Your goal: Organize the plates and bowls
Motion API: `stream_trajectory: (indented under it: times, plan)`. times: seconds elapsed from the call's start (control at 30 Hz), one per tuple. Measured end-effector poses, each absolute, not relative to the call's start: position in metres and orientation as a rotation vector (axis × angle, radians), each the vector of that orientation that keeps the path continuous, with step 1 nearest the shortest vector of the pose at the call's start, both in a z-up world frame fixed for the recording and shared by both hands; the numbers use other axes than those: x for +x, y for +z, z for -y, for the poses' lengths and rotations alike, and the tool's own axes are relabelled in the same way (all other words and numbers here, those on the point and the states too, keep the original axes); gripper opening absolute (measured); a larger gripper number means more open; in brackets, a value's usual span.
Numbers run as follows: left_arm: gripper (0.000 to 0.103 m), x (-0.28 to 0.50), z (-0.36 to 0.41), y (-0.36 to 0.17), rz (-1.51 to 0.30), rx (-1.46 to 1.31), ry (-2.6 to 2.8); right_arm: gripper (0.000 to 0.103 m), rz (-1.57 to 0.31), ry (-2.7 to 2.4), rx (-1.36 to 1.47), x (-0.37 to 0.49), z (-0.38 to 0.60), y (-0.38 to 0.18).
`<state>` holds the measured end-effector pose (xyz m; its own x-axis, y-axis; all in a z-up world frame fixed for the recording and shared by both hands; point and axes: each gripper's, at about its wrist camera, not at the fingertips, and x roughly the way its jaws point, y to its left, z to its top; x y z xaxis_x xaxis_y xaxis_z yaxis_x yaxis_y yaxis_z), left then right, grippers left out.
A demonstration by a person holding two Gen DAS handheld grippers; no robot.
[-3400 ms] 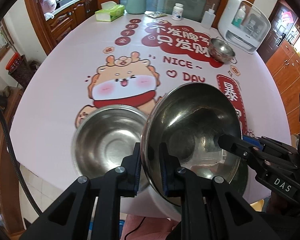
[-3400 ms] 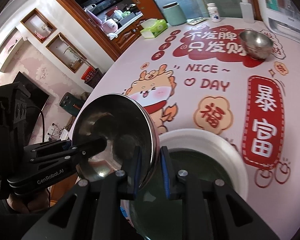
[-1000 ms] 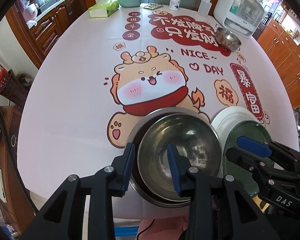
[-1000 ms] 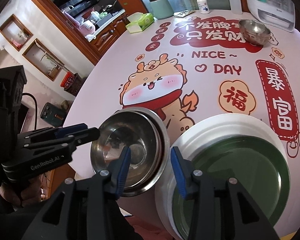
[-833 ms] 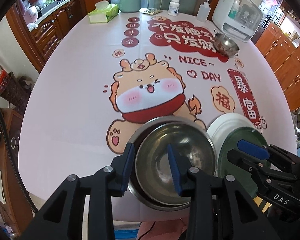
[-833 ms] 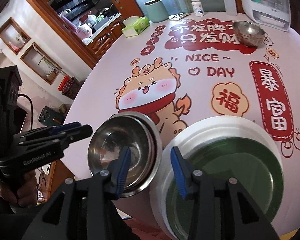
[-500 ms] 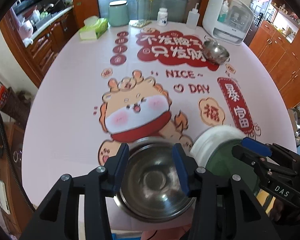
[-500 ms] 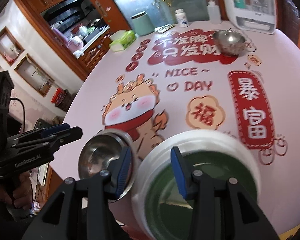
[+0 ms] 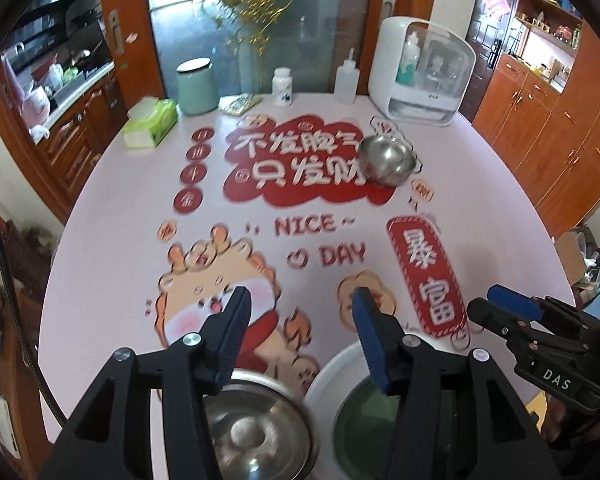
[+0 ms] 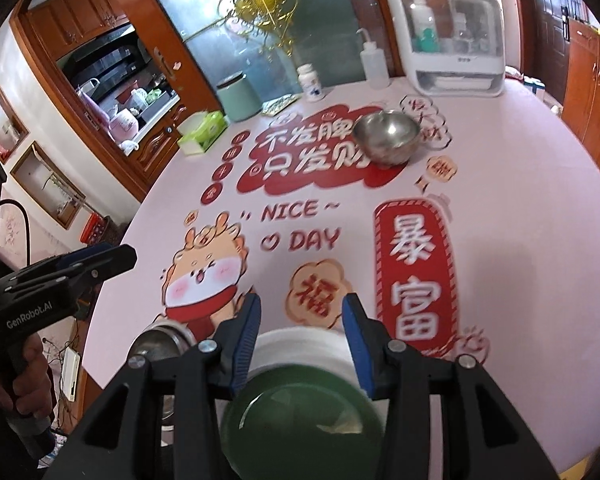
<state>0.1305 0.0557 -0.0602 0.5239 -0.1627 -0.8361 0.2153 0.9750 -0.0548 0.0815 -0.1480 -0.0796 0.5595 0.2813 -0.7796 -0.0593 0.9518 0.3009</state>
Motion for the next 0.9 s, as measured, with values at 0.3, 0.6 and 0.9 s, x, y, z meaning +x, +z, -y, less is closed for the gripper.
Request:
stream_trajectory:
  times: [0.3, 0.6, 0.9]
  plan:
    - [0.052, 0.162, -0.004, -0.044, -0.965, 0.063, -0.244, 0.045, -0.901, 0.22, 0.233, 0.116, 0.193, -0.061]
    - [0.052, 0.202, 0.039, -0.043, -0.969, 0.1, -0.186, 0.045, -0.862, 0.27, 0.221, 0.162, 0.229, -0.05]
    - [0.053, 0.245, 0.074, -0.049, -0.972, 0.098, -0.128, 0.045, -0.847, 0.319, 0.222, 0.213, 0.263, -0.058]
